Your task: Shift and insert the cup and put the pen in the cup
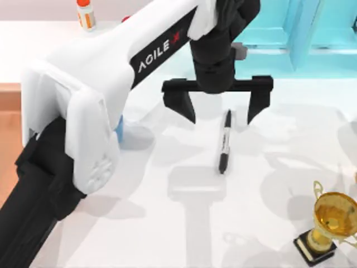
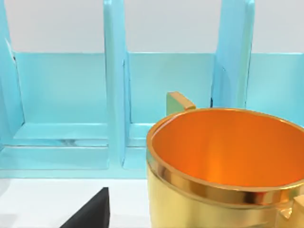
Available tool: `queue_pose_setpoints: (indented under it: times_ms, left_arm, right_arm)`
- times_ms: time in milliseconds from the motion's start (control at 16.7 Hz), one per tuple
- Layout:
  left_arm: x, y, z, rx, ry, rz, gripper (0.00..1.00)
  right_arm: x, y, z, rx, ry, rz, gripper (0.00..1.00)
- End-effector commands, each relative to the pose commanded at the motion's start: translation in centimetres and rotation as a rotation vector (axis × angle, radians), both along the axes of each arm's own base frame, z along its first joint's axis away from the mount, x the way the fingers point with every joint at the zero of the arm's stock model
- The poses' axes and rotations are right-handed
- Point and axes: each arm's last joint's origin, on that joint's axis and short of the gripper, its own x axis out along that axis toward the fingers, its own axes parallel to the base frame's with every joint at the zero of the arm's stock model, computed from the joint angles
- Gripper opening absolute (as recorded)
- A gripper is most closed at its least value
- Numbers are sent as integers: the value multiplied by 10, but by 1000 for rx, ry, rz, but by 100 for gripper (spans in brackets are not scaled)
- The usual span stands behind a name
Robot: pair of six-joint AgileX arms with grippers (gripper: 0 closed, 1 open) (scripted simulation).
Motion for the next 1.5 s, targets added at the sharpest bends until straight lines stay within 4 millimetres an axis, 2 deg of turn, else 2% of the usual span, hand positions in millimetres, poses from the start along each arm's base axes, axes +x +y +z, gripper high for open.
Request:
queue_pose_setpoints:
  times_ms: [180, 660, 960, 1500]
  left_arm:
    - [1, -5, -15, -3, -1, -3, 100]
    - [-4, -18, -92, -4, -2, -3, 100]
    - [-5, -19, -97, -3, -1, -3, 100]
    - [-5, -19, -97, -3, -1, -3, 32]
  right_arm:
    - [0, 0, 0, 0, 0, 0, 100]
    - [0, 0, 0, 0, 0, 0, 100]
    - [0, 0, 0, 0, 0, 0, 100]
    - [0, 0, 0, 0, 0, 0, 100]
